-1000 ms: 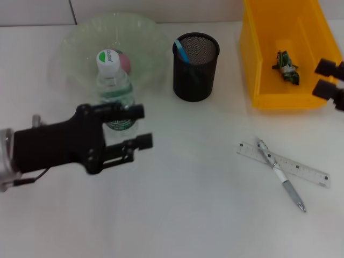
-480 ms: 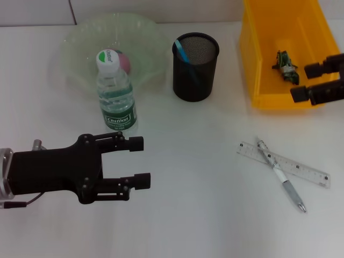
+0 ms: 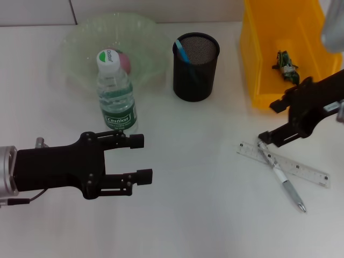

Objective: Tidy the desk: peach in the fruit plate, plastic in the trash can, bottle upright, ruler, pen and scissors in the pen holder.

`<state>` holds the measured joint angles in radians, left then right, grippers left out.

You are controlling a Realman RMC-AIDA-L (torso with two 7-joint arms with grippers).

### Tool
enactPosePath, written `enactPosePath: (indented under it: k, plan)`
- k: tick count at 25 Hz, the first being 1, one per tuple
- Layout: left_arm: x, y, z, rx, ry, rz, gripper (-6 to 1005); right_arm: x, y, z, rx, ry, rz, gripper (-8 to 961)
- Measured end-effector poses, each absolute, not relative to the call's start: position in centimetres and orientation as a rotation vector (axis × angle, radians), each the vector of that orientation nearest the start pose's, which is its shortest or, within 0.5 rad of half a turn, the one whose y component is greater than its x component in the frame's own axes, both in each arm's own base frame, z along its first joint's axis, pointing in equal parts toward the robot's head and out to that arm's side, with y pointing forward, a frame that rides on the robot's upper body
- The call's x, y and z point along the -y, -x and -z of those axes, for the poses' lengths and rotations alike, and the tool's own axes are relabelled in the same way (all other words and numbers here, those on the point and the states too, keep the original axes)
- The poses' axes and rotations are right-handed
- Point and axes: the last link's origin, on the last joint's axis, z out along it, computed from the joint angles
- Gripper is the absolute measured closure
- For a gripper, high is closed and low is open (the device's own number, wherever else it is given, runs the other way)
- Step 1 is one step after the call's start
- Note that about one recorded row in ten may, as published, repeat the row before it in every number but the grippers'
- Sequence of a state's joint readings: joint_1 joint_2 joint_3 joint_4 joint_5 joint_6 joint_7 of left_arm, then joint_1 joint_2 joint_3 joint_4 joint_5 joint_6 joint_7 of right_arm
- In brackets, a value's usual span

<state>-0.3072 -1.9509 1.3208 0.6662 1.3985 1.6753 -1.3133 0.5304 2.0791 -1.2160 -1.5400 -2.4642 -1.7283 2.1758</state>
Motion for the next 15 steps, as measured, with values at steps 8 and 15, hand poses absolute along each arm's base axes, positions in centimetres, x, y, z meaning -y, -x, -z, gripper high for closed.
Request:
enactPosePath:
  k: [8,15]
  plan:
    - [-26.1,25.7,0.5,0.534,2.941,0.986,215,-34.8,-18.8,-0.6,-0.512,2.843,0.421,188]
    - [-25.6,25.6,1.1,0.543,3.027,0.931,215,-35.2,-19.5,1.2,-0.485,2.851,0.455,187]
